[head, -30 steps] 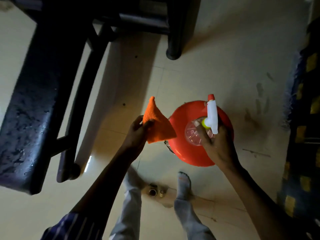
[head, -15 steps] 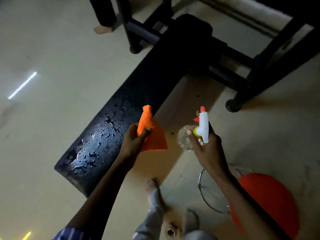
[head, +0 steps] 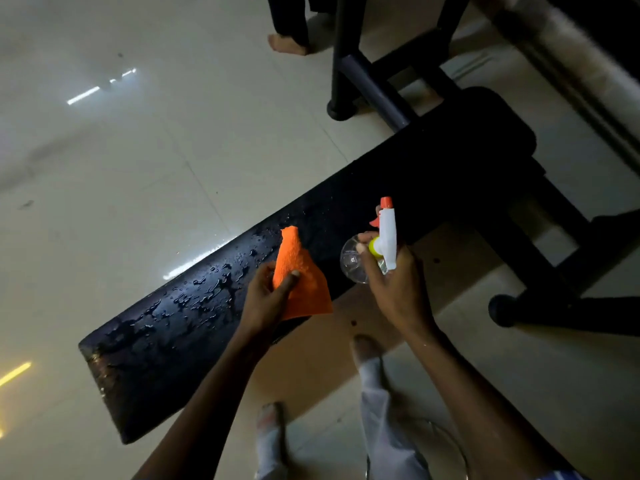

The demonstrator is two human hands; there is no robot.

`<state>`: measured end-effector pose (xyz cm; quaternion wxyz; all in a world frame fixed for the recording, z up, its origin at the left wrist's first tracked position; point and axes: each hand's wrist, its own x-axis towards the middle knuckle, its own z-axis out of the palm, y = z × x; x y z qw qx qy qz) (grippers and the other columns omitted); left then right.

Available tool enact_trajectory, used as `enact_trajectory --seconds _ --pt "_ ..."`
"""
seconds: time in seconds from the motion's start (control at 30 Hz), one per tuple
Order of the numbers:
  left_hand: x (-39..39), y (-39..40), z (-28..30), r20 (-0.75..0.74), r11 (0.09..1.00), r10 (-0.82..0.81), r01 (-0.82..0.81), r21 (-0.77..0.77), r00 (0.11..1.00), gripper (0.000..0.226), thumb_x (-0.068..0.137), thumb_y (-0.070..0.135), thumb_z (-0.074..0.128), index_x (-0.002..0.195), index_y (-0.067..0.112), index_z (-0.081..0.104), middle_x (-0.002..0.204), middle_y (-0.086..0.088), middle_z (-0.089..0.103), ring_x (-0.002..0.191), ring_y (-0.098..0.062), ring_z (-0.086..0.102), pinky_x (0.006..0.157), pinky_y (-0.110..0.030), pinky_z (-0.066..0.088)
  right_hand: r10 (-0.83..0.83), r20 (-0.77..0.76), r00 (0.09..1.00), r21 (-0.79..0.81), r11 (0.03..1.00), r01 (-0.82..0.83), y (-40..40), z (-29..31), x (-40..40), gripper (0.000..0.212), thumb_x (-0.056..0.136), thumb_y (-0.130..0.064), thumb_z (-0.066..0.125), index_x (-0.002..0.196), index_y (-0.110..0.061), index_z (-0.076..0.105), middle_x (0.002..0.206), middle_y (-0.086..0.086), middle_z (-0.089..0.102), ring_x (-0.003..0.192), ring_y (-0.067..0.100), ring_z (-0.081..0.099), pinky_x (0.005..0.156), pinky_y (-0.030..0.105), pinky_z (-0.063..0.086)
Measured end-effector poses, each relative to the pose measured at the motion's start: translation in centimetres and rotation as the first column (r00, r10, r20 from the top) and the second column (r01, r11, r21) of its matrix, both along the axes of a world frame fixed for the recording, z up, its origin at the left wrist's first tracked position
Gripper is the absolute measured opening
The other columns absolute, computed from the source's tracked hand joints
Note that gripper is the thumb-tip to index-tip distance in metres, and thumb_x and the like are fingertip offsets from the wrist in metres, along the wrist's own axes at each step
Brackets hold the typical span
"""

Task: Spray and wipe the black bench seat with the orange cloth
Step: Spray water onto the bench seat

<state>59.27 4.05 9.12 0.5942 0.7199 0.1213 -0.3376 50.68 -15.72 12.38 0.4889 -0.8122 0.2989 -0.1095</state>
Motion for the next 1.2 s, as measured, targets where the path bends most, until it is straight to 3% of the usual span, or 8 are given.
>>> enact_trajectory --seconds 0.17,0.33,0.5,0.57,0.8,0.93,1.1,1.2 --pt "1.9 -5.6 -2.5 -0.001 0.996 0.084 -0.084 0.015 0.996 0.019 0.098 0.024 0.067 0.113 0.017 0.059 0.124 -0.02 0.068 0.111 -0.041 0.069 0.094 -0.066 0.056 0.145 0.035 0.989 -0.035 0.989 -0.143 -5.5 -3.2 5.2 0.022 0.102 -0.027 0.069 0.123 -0.022 0.065 0.113 0.004 0.071 0.101 0.006 0.065 0.086 0.02 0.057" --pt "2.4 -8.9 -4.0 -0.055 0.99 0.144 -0.144 0.004 0.988 0.013 0.098 0.022 0.066 0.108 0.02 0.058 0.125 -0.021 0.068 0.114 -0.043 0.068 0.096 -0.066 0.056 0.2 0.022 0.98 -0.038 0.979 -0.199 -8.3 -6.5 7.9 0.032 0.101 -0.02 0.07 0.131 -0.011 0.065 0.112 -0.007 0.067 0.103 0.002 0.062 0.089 0.029 0.058" --pt "1.8 -9.1 -4.9 -0.071 0.981 0.192 -0.189 0.054 0.979 0.015 0.099 0.02 0.066 0.111 0.017 0.058 0.122 -0.021 0.069 0.107 -0.036 0.07 0.096 -0.065 0.056 0.197 0.069 0.978 -0.082 0.978 -0.192 -8.6 -8.4 8.1 0.03 0.1 -0.018 0.071 0.128 -0.017 0.062 0.1 -0.02 0.06 0.099 -0.026 0.058 0.081 -0.002 0.046" --pt "1.7 -9.1 -5.2 -0.081 0.981 0.19 -0.187 0.046 0.978 0.017 0.098 0.022 0.067 0.113 0.017 0.058 0.123 -0.021 0.068 0.109 -0.038 0.07 0.093 -0.064 0.057 0.214 0.088 0.973 -0.094 0.974 -0.206 -8.5 -8.5 8.5 0.029 0.1 -0.019 0.071 0.126 -0.017 0.06 0.099 -0.021 0.059 0.099 -0.029 0.056 0.081 0.0 0.048" --pt "2.7 -8.8 -6.2 0.05 0.978 0.023 -0.033 0.206 0.998 0.025 0.099 0.023 0.067 0.121 0.014 0.059 0.123 -0.014 0.069 0.11 -0.033 0.069 0.095 -0.052 0.058 0.245 0.063 0.967 -0.047 0.969 -0.243 -9.1 -8.5 9.8 0.012 0.103 -0.035 0.067 0.108 -0.03 0.058 0.084 -0.017 0.059 0.084 -0.008 0.065 0.07 0.018 0.057" --pt "2.6 -7.2 -6.6 0.216 0.897 -0.128 0.02 0.442 0.968 0.052 0.096 0.018 0.07 0.143 0.005 0.052 0.141 -0.015 0.057 0.126 -0.027 0.055 0.109 -0.043 0.047 0.272 0.068 0.96 -0.066 0.961 -0.268 -9.3 -7.6 9.5 0.015 0.102 -0.036 0.068 0.113 -0.031 0.06 0.084 -0.017 0.059 0.084 -0.008 0.065 0.071 0.005 0.051" --pt "1.6 -5.1 -5.9 0.356 0.898 -0.156 -0.019 0.441 0.921 0.053 0.092 0.015 0.074 0.141 0.008 0.055 0.14 -0.014 0.056 0.119 -0.009 0.047 0.097 -0.003 0.039 0.304 0.016 0.953 -0.032 0.952 -0.303 -7.8 -5.3 8.4 0.028 0.099 -0.043 0.068 0.104 -0.016 0.063 0.087 -0.007 0.064 0.085 -0.004 0.067 0.07 0.004 0.05" --pt "0.6 -4.3 -5.0 0.311 0.961 -0.101 0.012 0.275 0.945 0.076 0.081 0.027 0.086 0.147 0.015 0.049 0.146 -0.004 0.056 0.131 -0.015 0.054 0.104 -0.015 0.042 0.325 0.017 0.945 0.013 0.945 -0.325 -6.0 -3.6 7.7 0.027 0.099 -0.039 0.071 0.1 -0.013 0.064 0.086 -0.01 0.065 0.085 -0.005 0.067 0.072 0.006 0.051"
